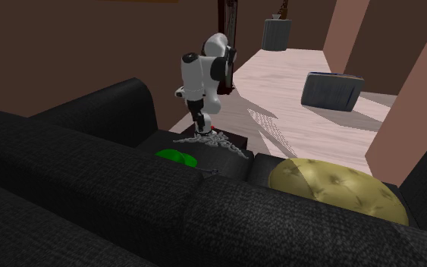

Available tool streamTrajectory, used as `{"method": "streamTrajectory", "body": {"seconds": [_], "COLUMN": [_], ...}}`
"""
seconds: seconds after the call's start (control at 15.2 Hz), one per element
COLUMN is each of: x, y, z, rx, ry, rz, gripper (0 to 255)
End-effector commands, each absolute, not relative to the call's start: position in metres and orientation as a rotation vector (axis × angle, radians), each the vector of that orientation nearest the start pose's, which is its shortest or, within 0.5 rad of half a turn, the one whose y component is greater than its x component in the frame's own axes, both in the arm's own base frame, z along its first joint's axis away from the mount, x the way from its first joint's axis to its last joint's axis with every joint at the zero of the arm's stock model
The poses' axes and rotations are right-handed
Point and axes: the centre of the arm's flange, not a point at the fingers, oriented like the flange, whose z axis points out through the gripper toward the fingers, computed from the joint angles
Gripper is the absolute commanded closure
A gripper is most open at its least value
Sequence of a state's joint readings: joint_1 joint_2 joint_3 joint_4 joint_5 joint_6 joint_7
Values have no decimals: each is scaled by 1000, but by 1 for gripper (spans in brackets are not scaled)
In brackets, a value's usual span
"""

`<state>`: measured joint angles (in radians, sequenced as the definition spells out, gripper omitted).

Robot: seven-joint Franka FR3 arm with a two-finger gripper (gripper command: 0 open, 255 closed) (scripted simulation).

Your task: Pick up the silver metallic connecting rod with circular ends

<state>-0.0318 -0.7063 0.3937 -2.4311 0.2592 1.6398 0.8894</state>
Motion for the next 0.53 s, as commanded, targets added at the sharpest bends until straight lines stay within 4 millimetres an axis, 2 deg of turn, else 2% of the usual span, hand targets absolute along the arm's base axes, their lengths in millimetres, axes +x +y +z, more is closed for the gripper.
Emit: {"method": "streamTrajectory", "body": {"seconds": [0.0,0.46], "x": [315,358], "y": [182,253], "z": [506,480], "rx": [-2968,-2760], "ry": [1172,1568], "rz": [140,60], "gripper": [0,0]}}
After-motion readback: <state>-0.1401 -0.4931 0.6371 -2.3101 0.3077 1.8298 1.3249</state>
